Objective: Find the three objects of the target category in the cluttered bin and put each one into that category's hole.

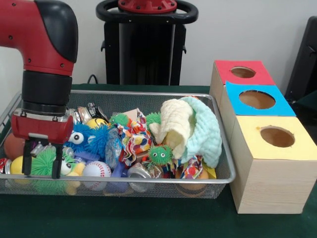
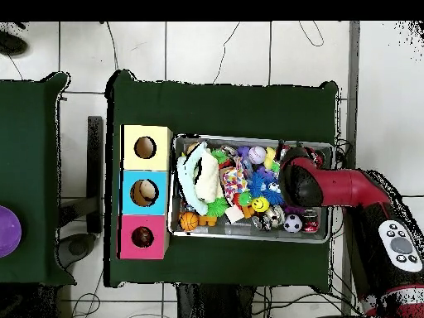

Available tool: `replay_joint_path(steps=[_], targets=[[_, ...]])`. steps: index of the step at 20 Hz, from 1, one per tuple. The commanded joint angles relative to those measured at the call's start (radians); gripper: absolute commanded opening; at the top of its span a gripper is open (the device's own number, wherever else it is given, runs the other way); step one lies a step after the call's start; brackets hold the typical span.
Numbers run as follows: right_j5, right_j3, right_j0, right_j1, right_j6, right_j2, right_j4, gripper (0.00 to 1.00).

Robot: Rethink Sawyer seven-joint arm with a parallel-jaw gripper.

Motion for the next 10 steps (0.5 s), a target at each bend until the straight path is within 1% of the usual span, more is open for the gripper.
replay_joint_path(steps=[1, 2, 3, 6, 9, 10], targets=[[0.195, -0.010, -0.008, 0.103, -0.069, -0.029, 0.002, 1.00], [0.237, -0.007, -0.007, 0.103, -0.085, -0.029, 0.014, 1.00], [0.255, -0.005, -0.003, 0.101, -0.088, -0.034, 0.018, 1.00], [0.327, -0.025, 0.031, 0.097, -0.083, -0.072, 0.033, 1.00], [0.342, -0.031, 0.042, 0.088, -0.080, -0.086, 0.039, 1.00], [0.346, -0.029, 0.037, 0.087, -0.086, -0.079, 0.045, 1.00]])
